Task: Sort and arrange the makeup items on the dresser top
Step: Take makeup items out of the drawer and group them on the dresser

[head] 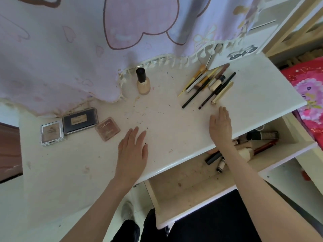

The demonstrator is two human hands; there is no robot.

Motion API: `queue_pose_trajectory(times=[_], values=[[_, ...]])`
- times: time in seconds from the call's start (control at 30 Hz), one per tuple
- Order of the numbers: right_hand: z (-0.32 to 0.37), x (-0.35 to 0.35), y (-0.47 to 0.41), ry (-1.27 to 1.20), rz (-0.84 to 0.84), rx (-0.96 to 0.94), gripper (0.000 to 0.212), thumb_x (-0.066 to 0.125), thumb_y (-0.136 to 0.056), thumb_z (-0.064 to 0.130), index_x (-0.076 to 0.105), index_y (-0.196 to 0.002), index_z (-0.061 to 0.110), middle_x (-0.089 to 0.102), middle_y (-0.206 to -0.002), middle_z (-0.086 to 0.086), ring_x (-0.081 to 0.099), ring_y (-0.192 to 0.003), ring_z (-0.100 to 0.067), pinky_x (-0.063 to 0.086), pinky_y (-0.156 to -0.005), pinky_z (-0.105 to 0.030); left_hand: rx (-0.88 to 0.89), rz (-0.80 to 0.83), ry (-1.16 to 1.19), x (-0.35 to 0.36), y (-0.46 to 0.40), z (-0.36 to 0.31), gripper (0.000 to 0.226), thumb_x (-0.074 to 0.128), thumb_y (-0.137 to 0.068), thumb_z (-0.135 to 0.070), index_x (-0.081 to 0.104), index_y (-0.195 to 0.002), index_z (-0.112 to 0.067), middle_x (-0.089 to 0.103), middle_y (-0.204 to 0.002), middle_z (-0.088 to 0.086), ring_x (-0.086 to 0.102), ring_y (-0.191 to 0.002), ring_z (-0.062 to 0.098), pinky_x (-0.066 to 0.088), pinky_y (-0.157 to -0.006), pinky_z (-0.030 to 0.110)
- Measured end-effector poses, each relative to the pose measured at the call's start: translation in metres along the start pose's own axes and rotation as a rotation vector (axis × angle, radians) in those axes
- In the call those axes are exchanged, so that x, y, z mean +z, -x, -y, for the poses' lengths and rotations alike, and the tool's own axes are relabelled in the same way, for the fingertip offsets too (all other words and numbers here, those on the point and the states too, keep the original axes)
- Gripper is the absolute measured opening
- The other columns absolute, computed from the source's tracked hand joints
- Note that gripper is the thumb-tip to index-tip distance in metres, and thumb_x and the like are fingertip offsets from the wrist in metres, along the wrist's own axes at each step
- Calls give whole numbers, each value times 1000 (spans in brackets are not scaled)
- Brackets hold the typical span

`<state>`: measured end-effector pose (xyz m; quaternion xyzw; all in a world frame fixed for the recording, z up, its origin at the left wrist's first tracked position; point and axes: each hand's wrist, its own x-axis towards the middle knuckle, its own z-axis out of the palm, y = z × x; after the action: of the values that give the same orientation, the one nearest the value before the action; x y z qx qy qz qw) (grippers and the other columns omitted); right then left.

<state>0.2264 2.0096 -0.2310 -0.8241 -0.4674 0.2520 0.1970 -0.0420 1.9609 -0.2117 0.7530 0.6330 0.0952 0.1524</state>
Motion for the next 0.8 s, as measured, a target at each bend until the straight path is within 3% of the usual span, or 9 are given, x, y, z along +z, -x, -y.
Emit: queue_pose_trajectory(times=[0.1,0.17,0.27,0.33,0.47,0.6,0.7,0.8], values=[[-14,-2,37,19,6,-67,48,32,-101,20,22,-146,5,16,-156,-10,13,-144,-20,6,-118,-27,248,16,111,8,18,-29,37,31,-92,-22,52,-121,-12,56,-124,9,53,-116,27,49,-92,39],[-25,-5,65,-19,-70,-81,42,39,-99,15,39,-140,4,29,-151,-10,26,-140,-23,17,-113,-25,390,35,203,17,35,-44,32,35,-91,-18,54,-117,-13,58,-116,5,57,-106,19,51,-87,29],[-52,-4,97,-19,-240,-109,27,49,-93,5,60,-116,-3,55,-124,-20,53,-115,-35,45,-97,-41,542,174,250,36,59,-58,30,38,-90,-18,55,-114,-15,59,-109,1,59,-96,11,50,-81,19],[-71,-4,108,18,-237,-54,23,49,-90,3,63,-107,-5,60,-109,-22,57,-100,-38,51,-85,-48,586,292,244,53,70,-65,33,34,-91,-22,54,-116,-16,59,-111,1,60,-97,11,51,-80,20],[-98,-13,110,92,-106,107,30,45,-93,3,54,-120,-4,50,-121,-23,51,-107,-37,42,-93,-40,587,476,200,85,72,-82,39,30,-97,-22,45,-133,-16,46,-134,3,46,-122,16,44,-98,29],[-114,-21,86,177,11,216,36,45,-92,2,43,-128,-4,40,-132,-20,45,-115,-34,38,-91,-32,590,537,47,115,51,-109,45,35,-97,-13,30,-142,-16,27,-149,6,26,-136,22,34,-107,36],[-130,-24,59,357,90,255,46,50,-91,8,36,-132,-4,37,-136,-20,37,-125,-33,31,-103,-35,535,562,-69,135,31,-133,63,39,-93,-4,10,-147,-13,6,-155,7,3,-143,25,23,-114,39],[-149,-23,34,586,167,277,65,54,-87,23,26,-141,-2,33,-144,-20,29,-134,-32,12,-115,-44,534,501,-150,157,7,-153,76,40,-89,4,-8,-146,-7,-13,-155,10,-13,-143,26,6,-117,35]])
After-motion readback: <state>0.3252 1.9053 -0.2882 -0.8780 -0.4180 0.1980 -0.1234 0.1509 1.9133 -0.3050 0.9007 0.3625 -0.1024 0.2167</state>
